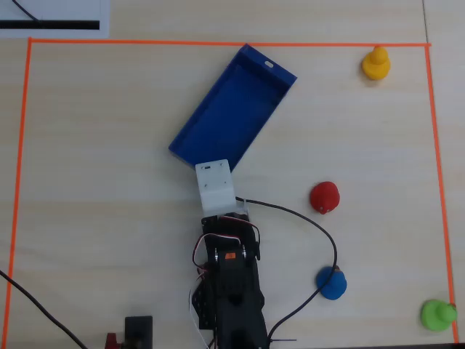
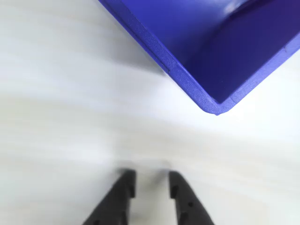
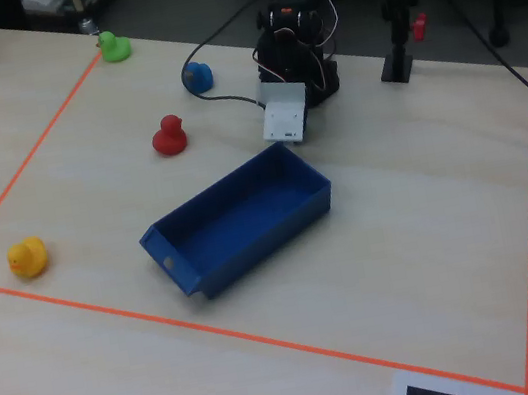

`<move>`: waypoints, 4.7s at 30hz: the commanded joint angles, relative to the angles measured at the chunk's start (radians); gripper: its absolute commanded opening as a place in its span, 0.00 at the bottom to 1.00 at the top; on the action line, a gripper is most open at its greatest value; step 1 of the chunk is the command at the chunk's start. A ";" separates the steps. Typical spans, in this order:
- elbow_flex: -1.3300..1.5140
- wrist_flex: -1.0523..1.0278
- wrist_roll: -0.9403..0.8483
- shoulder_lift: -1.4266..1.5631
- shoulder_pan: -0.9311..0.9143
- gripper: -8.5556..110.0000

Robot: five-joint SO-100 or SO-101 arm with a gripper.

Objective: Grasp red duck and put it into box.

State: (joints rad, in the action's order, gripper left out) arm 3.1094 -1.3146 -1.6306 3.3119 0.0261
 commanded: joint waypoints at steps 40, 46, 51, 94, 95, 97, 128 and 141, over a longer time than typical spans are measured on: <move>0.002 -0.031 0.009 0.000 -0.006 0.13; 0.002 -0.031 0.009 0.000 -0.017 0.13; 0.002 -0.031 0.014 0.000 -0.009 0.13; -1.080 0.437 -0.129 -1.063 -0.879 0.19; -1.063 0.466 -0.129 -1.077 -0.902 0.21; -1.002 0.561 -0.129 -1.092 -0.942 0.22; -0.460 0.862 -0.229 -1.011 -1.012 0.27; -0.430 0.864 -0.236 -1.003 -1.008 0.19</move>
State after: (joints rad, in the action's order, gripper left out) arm 2.6829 -0.4755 -1.8638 2.2826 -0.9910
